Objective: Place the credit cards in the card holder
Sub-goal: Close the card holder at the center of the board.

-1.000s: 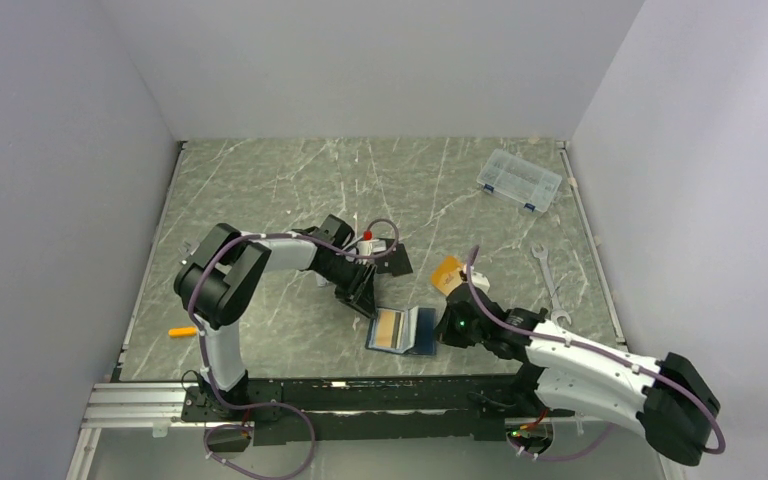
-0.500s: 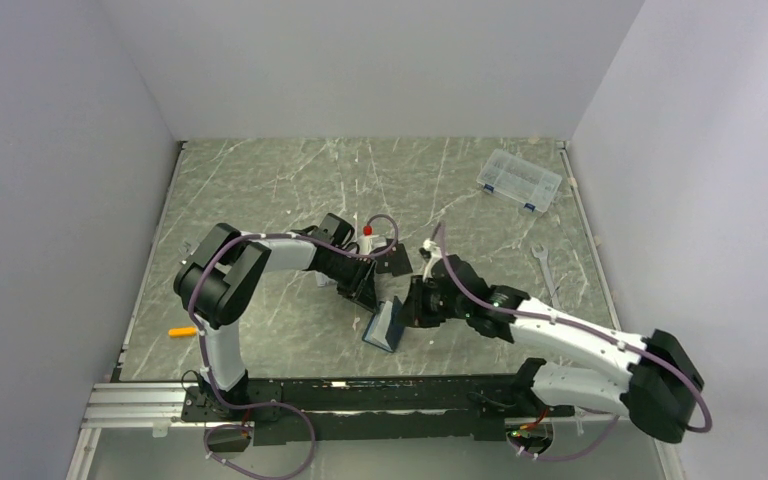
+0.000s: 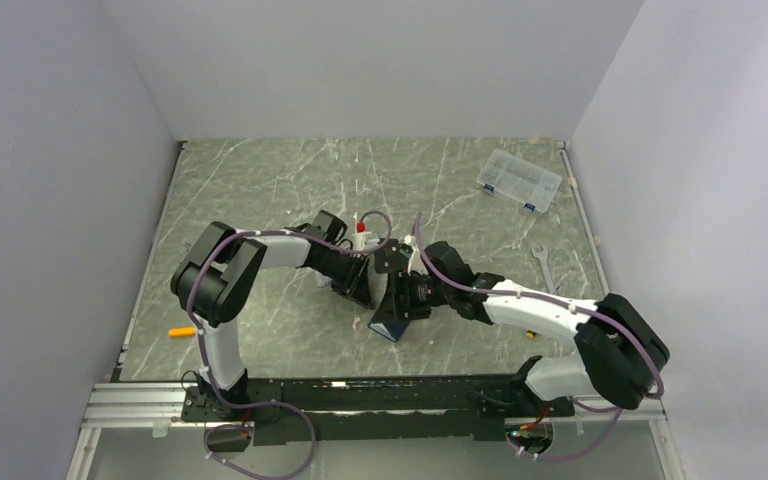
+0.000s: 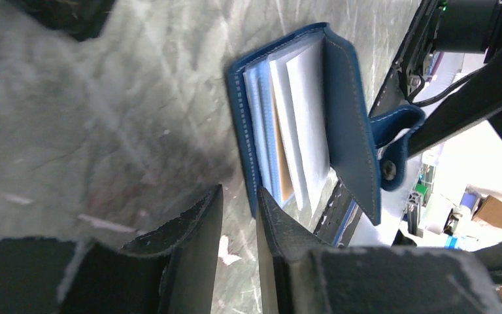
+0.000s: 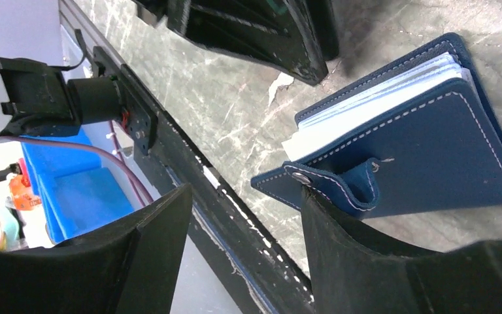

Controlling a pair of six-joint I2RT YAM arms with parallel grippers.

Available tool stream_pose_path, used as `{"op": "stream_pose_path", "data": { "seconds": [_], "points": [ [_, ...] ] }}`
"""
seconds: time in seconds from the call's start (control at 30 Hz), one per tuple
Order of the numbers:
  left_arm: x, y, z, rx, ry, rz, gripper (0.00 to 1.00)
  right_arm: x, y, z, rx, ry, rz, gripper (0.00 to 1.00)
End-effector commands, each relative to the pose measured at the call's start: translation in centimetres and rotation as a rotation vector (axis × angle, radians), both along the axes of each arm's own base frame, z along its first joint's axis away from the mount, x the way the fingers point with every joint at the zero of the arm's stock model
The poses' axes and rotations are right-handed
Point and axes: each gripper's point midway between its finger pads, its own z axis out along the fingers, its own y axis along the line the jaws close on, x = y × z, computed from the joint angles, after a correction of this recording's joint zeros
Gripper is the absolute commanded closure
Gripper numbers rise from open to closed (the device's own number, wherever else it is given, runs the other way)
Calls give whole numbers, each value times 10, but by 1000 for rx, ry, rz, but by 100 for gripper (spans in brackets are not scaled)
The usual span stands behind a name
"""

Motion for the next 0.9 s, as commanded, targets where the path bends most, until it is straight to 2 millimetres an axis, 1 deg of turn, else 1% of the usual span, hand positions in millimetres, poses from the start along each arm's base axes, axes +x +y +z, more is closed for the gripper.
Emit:
{"op": "stream_pose_path", "data": {
  "seconds": [0.0, 0.1, 0.2, 0.23, 0.27, 0.3, 0.4, 0.43, 0.53, 0.63, 0.7, 0.87],
  "points": [
    [17, 5, 22, -52, -60, 7, 69, 6, 13, 3, 19, -32, 75, 35],
    [20, 8, 23, -51, -54, 8, 70, 9, 8, -15, -138, -43, 85, 35],
    [22, 12, 23, -48, -51, 3, 71, 6, 5, -26, -313, -95, 113, 33],
    [22, 13, 23, -44, -48, 2, 71, 4, 4, -27, -359, -115, 125, 33],
    [24, 16, 22, -43, -46, 5, 72, 7, 3, -26, -401, -148, 117, 32],
    [24, 17, 22, -40, -44, 2, 72, 6, 3, -25, -431, -164, 125, 31],
    [26, 20, 21, -34, -37, 8, 73, 12, 4, -9, -479, -221, 124, 28],
    [27, 21, 21, -35, -39, 11, 73, 15, 5, -2, -481, -240, 125, 25],
    [30, 23, 24, -36, -39, 20, 73, 21, 6, 12, -477, -280, 126, 21],
    [32, 26, 25, -41, -47, 13, 74, 22, 8, 21, -452, -315, 144, 19],
    [32, 27, 24, -44, -44, 11, 74, 25, 9, 23, -447, -329, 148, 19],
    [34, 30, 26, -53, -35, 18, 74, 30, 5, 12, -499, -322, 168, 20]
  ]
}}
